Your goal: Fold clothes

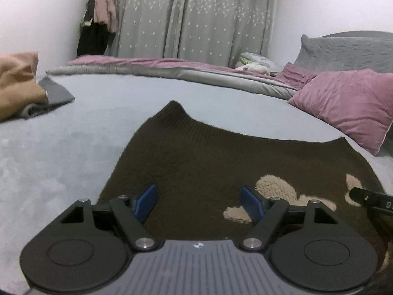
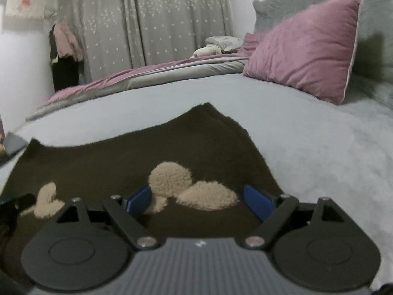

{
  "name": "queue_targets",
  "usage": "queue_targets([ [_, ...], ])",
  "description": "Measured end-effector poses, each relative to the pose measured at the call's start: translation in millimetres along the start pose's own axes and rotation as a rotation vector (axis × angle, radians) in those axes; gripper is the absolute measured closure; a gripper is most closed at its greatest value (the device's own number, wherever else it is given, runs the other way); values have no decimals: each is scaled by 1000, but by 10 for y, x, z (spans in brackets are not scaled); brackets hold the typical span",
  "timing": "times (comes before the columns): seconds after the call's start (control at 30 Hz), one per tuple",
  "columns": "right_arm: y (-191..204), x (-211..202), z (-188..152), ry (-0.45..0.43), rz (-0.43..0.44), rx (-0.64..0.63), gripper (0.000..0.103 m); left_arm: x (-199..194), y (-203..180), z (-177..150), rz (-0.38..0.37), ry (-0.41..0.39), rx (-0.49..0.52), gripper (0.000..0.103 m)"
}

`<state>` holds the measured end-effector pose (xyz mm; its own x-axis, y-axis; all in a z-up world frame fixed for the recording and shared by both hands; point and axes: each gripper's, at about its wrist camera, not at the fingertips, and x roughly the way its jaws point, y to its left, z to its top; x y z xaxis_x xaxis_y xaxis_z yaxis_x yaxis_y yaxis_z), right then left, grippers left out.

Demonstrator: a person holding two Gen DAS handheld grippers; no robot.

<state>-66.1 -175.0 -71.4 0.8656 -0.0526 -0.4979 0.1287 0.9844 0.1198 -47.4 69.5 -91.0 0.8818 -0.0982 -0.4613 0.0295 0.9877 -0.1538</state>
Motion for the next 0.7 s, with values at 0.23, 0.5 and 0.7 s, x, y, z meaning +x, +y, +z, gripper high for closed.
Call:
queue_targets([
  [0.23, 69, -153, 179, 0, 11, -38, 17, -127, -131, 138, 16, -6, 64, 27],
  [0.5, 66, 118, 689, 1, 71, -77, 17, 2, -63, 489, -18, 19, 97, 27],
  [0.7, -73, 483, 813, 61, 94, -60, 17, 248, 144, 622, -47, 80, 68, 27],
])
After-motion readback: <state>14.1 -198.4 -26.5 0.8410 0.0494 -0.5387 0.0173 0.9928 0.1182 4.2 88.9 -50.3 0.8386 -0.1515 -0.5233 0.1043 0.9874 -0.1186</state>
